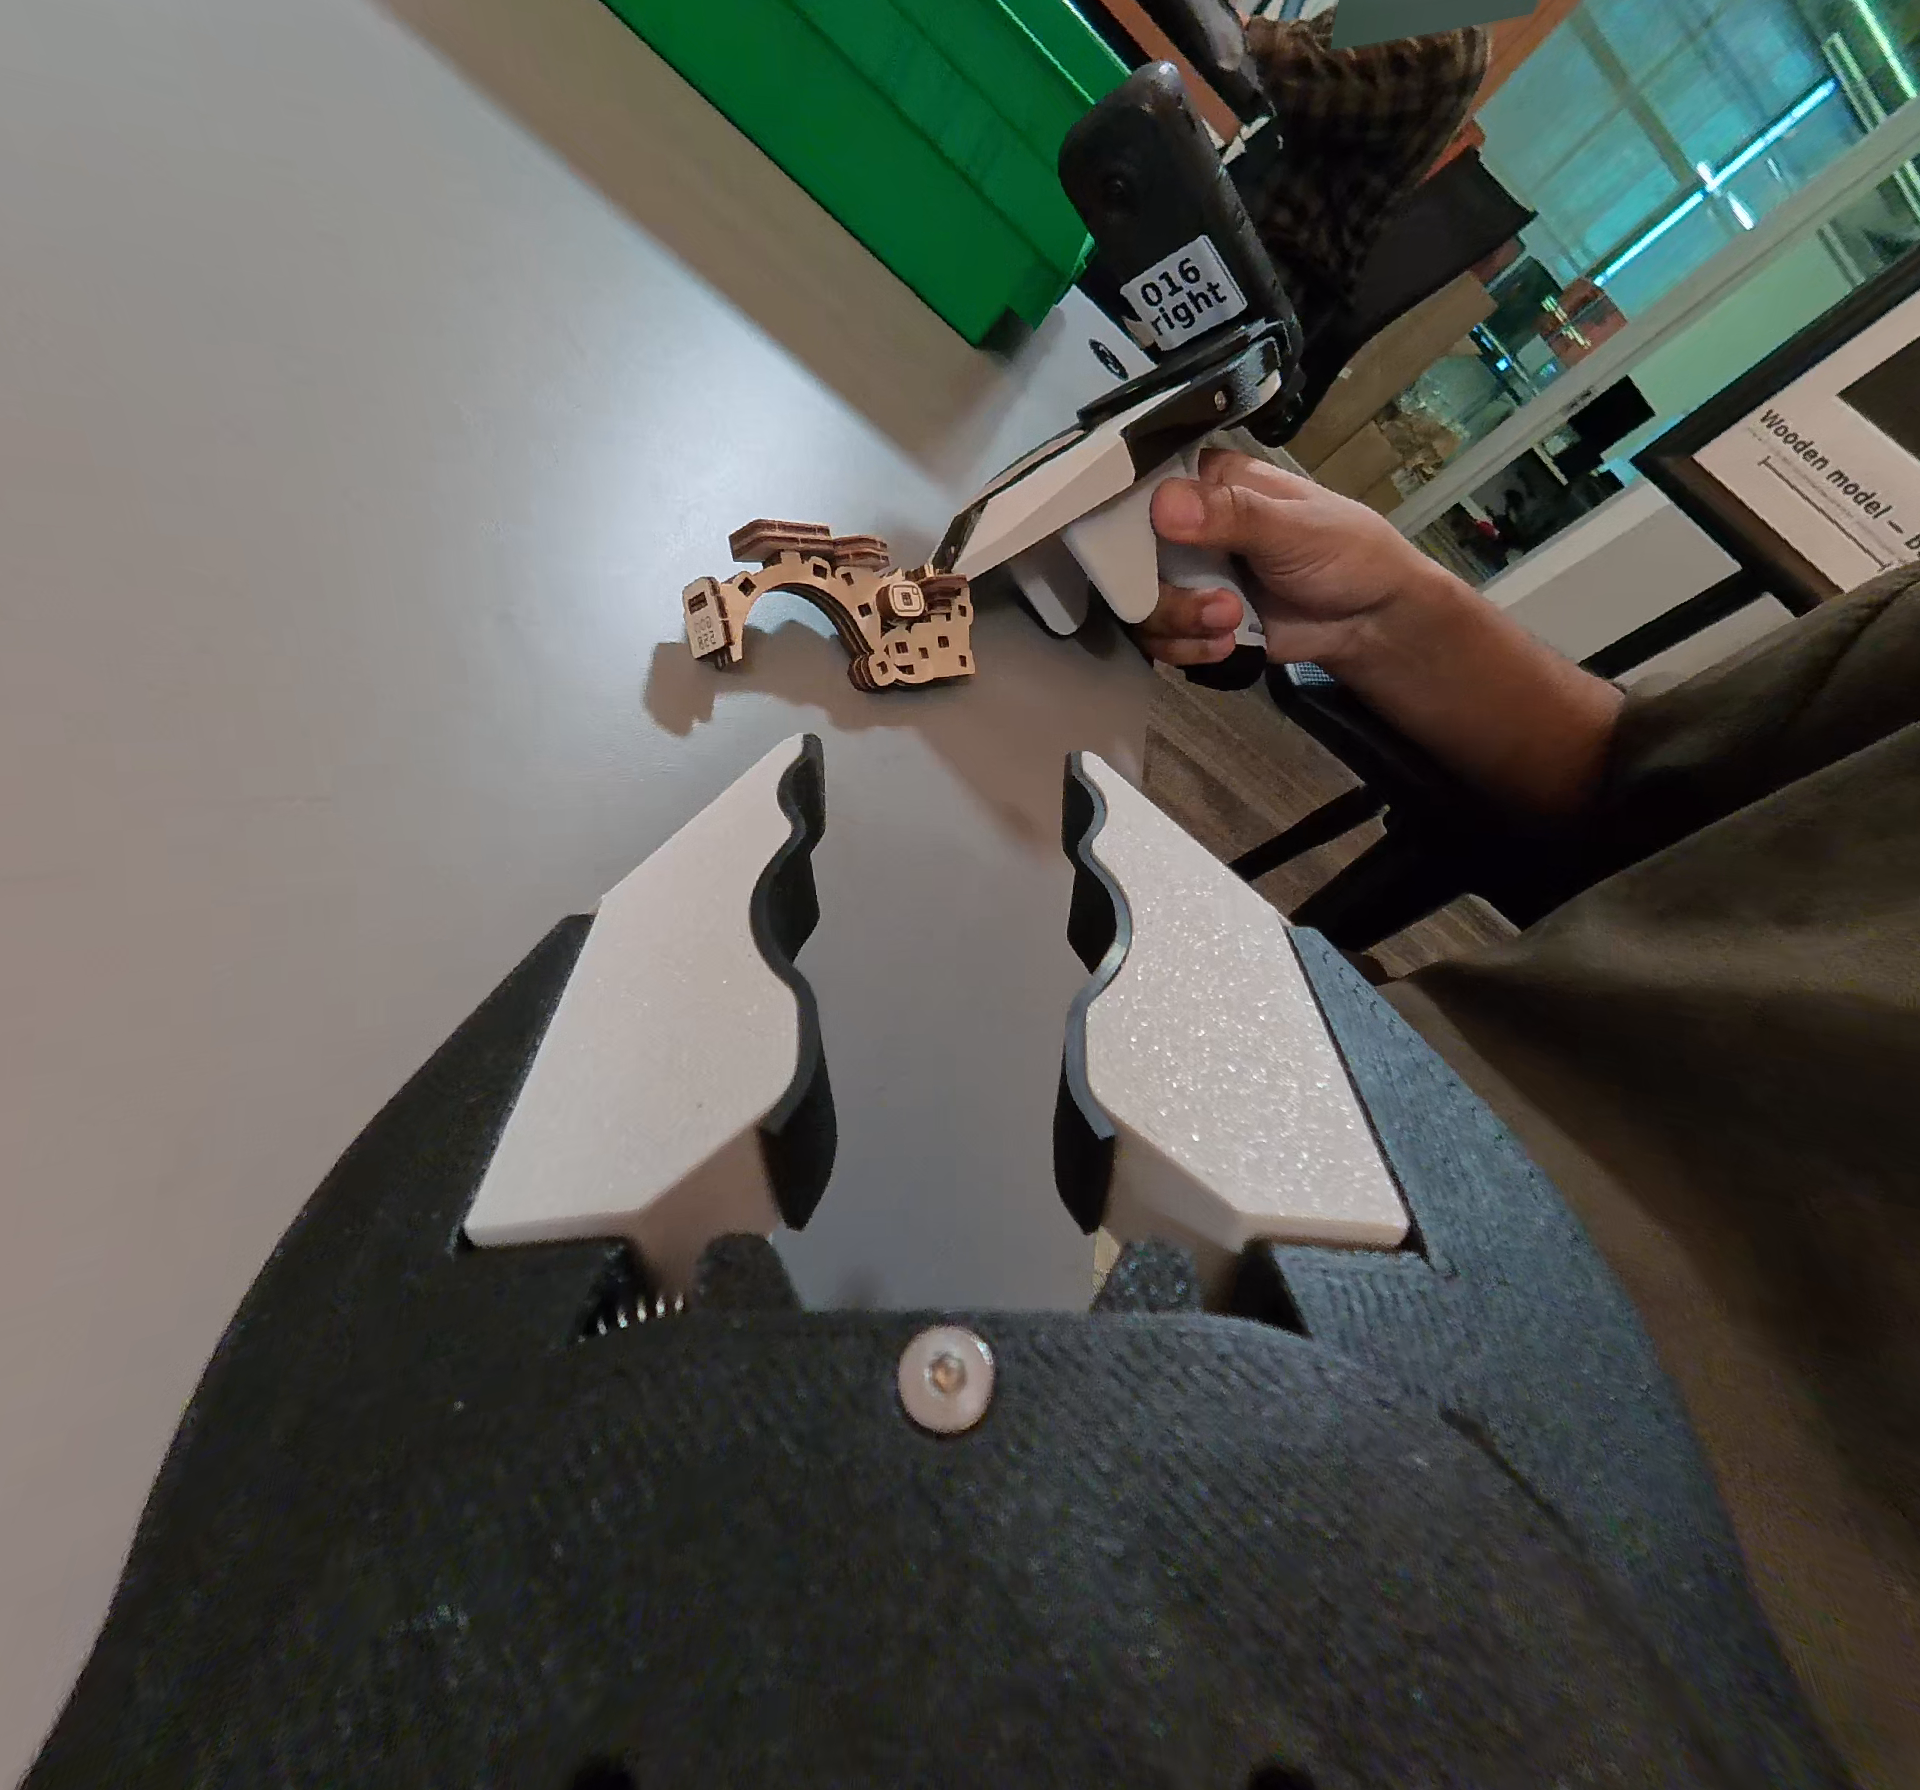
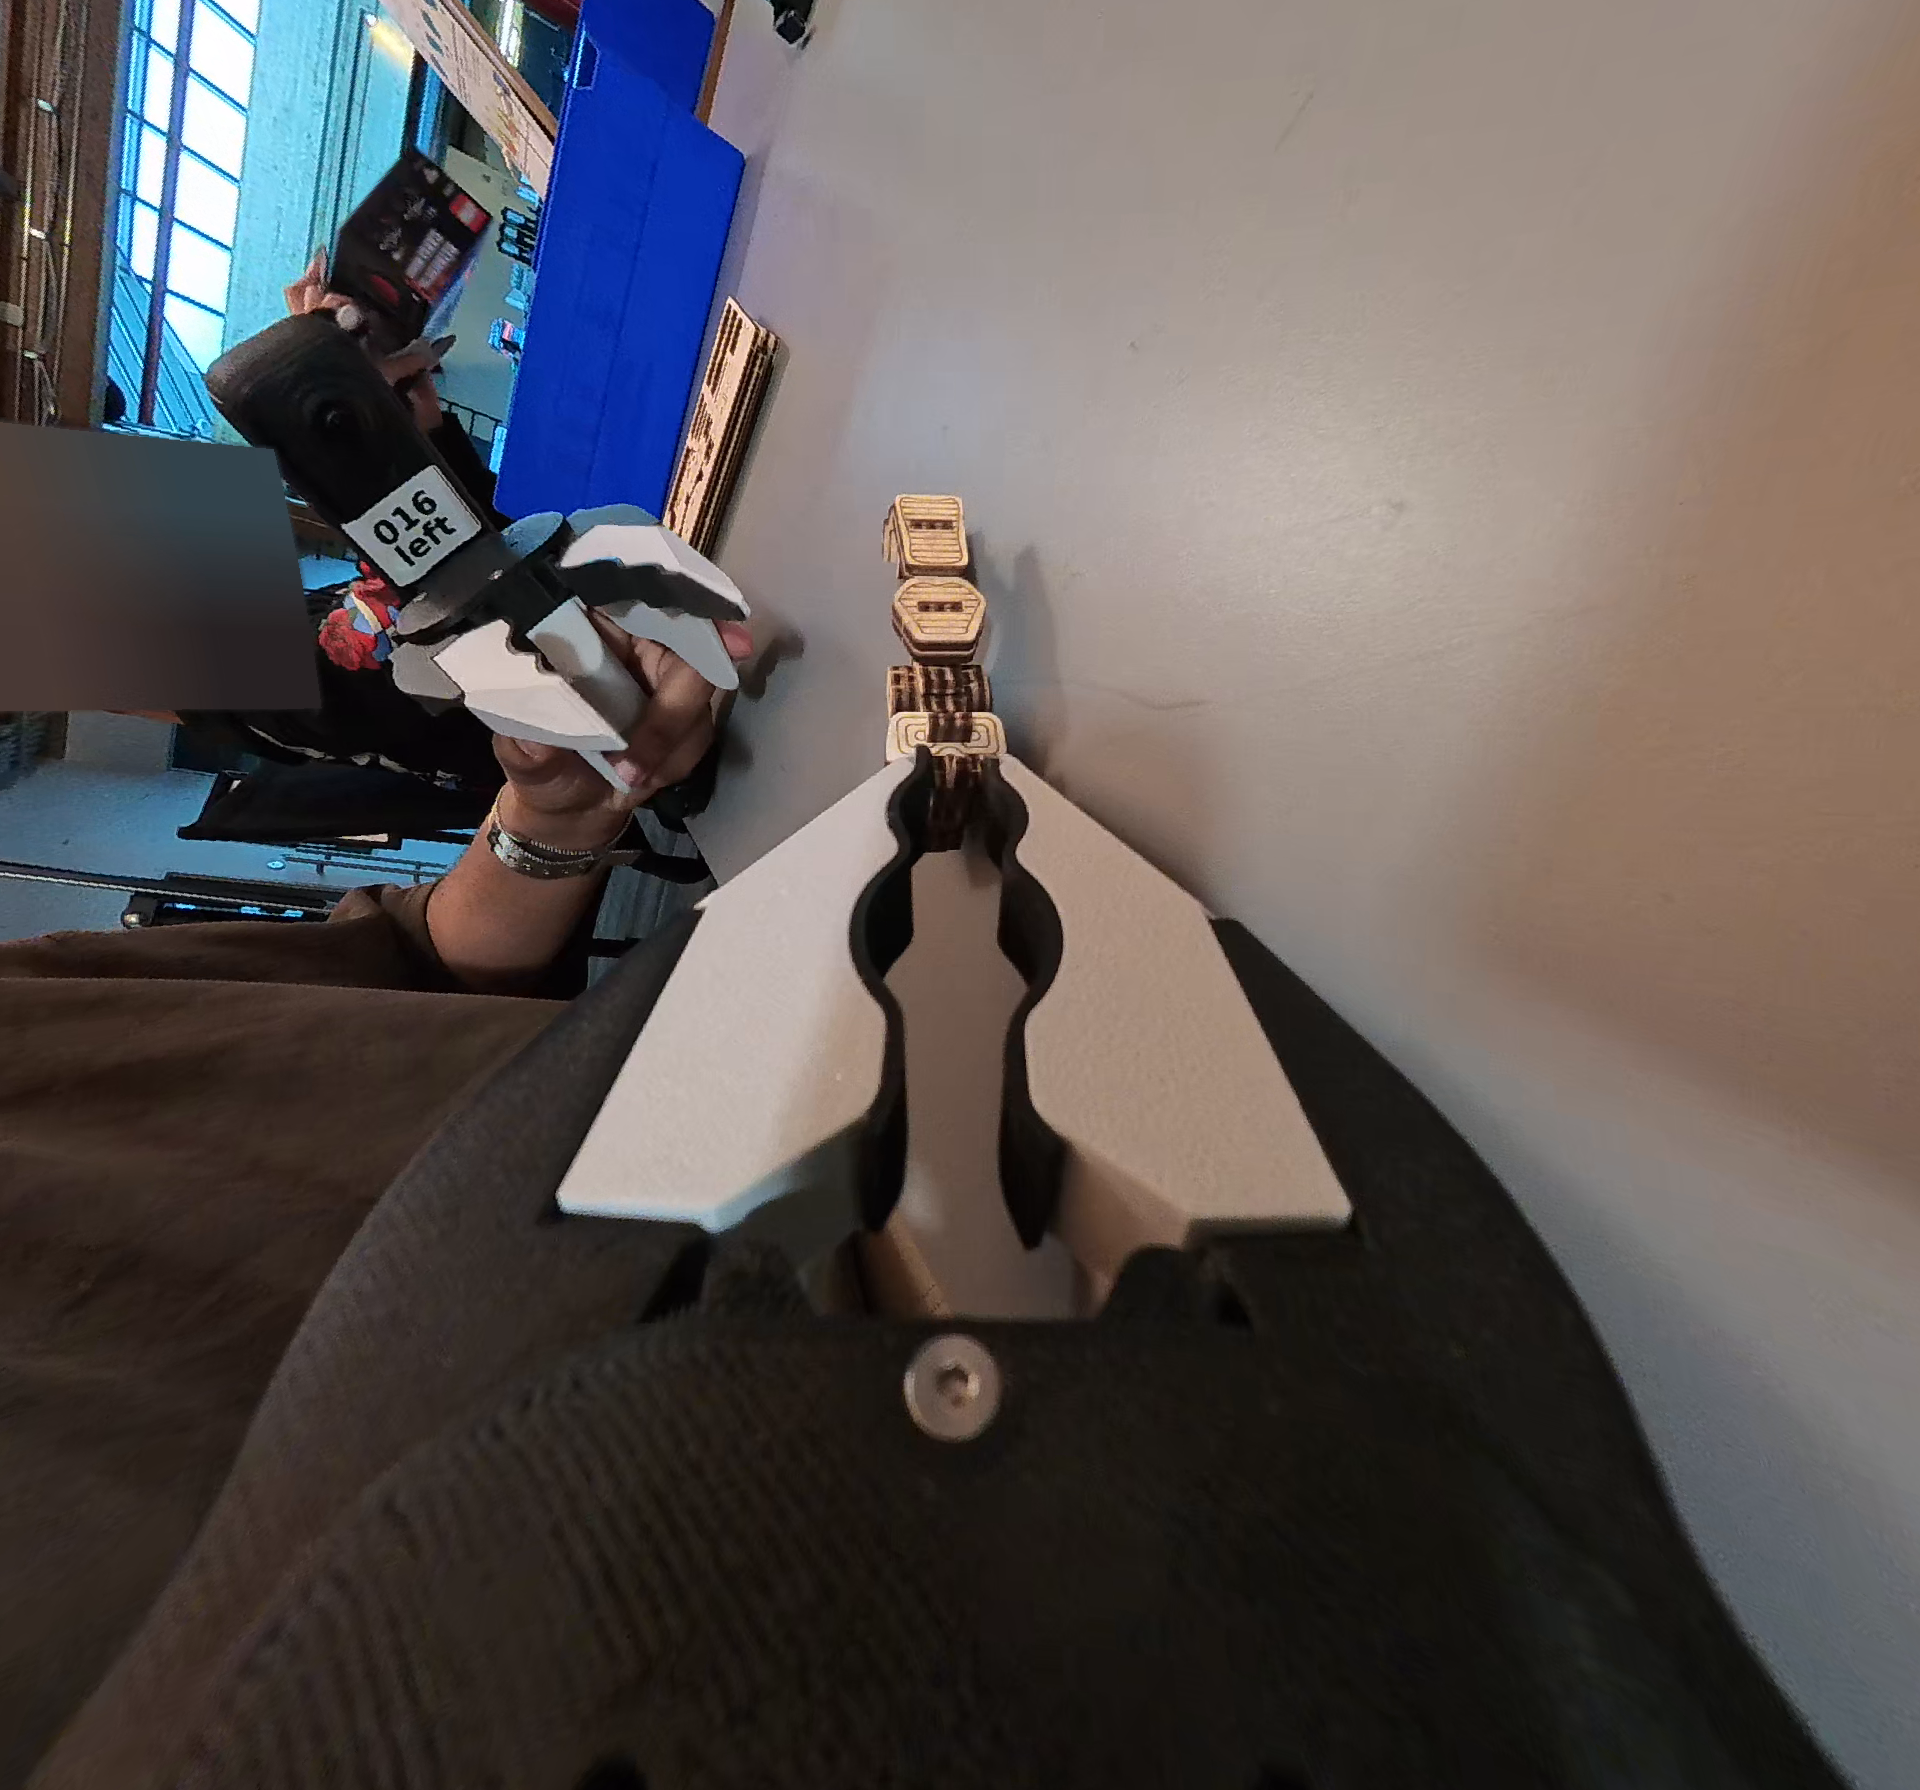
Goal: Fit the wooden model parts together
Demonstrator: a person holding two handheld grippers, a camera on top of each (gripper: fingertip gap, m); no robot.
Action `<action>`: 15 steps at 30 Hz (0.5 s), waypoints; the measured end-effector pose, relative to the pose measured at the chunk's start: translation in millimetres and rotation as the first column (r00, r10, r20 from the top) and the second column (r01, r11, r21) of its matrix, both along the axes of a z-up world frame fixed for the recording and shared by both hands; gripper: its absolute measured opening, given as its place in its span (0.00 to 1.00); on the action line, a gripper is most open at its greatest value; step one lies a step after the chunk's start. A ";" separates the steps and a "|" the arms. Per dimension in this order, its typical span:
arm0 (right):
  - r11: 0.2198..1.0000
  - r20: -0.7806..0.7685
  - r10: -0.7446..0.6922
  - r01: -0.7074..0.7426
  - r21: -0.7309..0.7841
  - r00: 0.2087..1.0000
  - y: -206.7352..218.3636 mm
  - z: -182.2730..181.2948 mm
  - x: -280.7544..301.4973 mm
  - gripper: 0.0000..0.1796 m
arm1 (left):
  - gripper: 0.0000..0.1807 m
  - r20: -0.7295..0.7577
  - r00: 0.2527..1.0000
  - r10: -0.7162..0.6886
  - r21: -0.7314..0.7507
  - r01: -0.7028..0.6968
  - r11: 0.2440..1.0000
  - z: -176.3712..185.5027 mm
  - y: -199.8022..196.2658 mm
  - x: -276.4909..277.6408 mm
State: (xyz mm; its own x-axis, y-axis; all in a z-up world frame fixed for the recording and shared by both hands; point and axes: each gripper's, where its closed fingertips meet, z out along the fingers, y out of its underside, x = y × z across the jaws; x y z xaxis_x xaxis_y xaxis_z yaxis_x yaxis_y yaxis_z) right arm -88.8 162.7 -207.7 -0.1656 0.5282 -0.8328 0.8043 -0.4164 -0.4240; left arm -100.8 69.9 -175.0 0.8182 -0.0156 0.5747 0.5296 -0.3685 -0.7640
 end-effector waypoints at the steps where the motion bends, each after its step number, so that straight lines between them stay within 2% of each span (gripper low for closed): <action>1: 1.000 -0.001 0.000 0.000 0.000 1.000 -0.1 0.2 0.0 0.05 | 0.24 -0.004 1.000 -0.001 -0.003 0.001 1.000 -0.3 0.1 0.4; 15: 1.000 -0.016 0.014 -0.014 0.016 1.000 -2.7 1.3 0.7 0.04 | 0.24 0.007 1.000 0.003 -0.004 -0.003 1.000 -0.8 0.2 -0.8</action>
